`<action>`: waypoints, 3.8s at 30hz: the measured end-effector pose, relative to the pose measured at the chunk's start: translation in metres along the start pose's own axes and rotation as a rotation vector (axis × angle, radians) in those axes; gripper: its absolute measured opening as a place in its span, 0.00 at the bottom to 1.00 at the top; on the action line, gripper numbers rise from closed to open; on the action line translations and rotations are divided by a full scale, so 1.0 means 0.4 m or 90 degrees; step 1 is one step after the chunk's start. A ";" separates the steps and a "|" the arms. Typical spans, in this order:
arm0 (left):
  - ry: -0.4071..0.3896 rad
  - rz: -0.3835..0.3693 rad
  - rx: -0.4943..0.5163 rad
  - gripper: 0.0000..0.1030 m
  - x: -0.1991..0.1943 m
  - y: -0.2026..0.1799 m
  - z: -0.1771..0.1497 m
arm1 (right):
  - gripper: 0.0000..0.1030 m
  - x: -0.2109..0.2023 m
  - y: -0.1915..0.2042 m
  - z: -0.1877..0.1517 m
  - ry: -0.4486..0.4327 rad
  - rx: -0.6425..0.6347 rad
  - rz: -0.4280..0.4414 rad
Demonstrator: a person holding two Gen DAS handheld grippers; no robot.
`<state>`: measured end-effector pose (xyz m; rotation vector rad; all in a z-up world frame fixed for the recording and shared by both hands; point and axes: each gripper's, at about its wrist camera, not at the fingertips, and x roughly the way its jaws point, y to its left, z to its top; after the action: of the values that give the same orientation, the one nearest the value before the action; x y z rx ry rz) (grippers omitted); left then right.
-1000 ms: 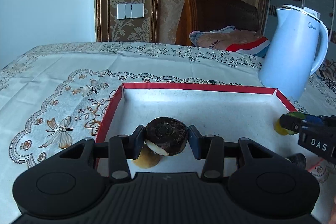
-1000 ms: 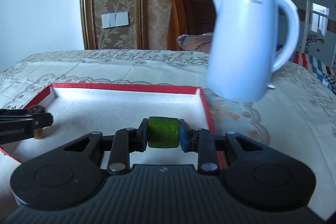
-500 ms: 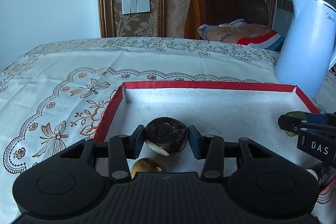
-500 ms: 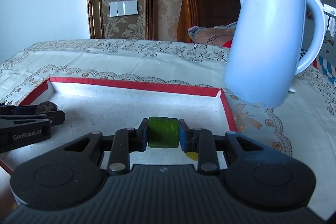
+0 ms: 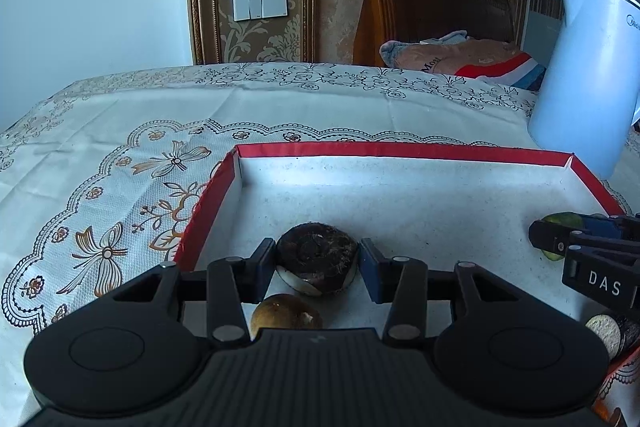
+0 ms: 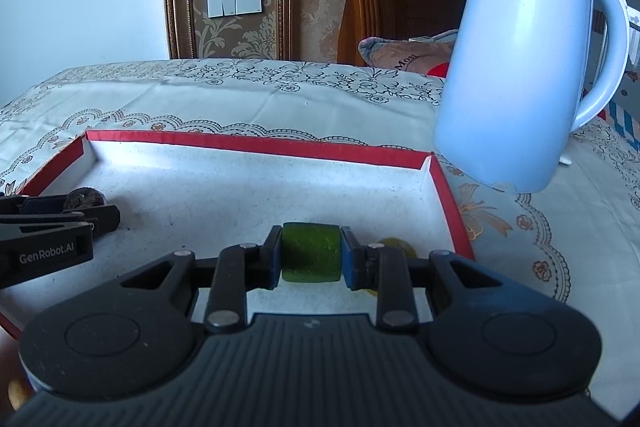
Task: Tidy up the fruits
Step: 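Carry both held pieces into the red tray and open both grippers, then withdraw both tools from the tray, then move both tools toward the yellow potato and dark cylindrical chunk beside the tray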
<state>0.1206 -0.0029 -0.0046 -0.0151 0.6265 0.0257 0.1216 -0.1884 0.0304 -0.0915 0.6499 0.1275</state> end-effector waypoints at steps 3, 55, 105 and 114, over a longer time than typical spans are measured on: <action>-0.001 -0.003 -0.003 0.46 -0.003 0.003 -0.002 | 0.27 -0.002 0.001 -0.004 -0.003 0.001 -0.002; -0.061 -0.031 -0.014 0.73 -0.184 0.045 -0.099 | 1.00 -0.168 -0.033 -0.095 -0.090 0.072 0.017; 0.002 -0.061 0.049 0.78 -0.235 0.014 -0.193 | 1.00 -0.356 -0.104 -0.249 -0.090 0.140 0.050; 0.017 -0.045 0.014 0.78 -0.224 0.044 -0.187 | 1.00 -0.339 -0.046 -0.246 -0.032 0.047 0.051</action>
<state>0.0038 0.0111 -0.0126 -0.0168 0.6525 -0.0497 -0.0413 -0.2311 0.0358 0.0083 0.6082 0.1818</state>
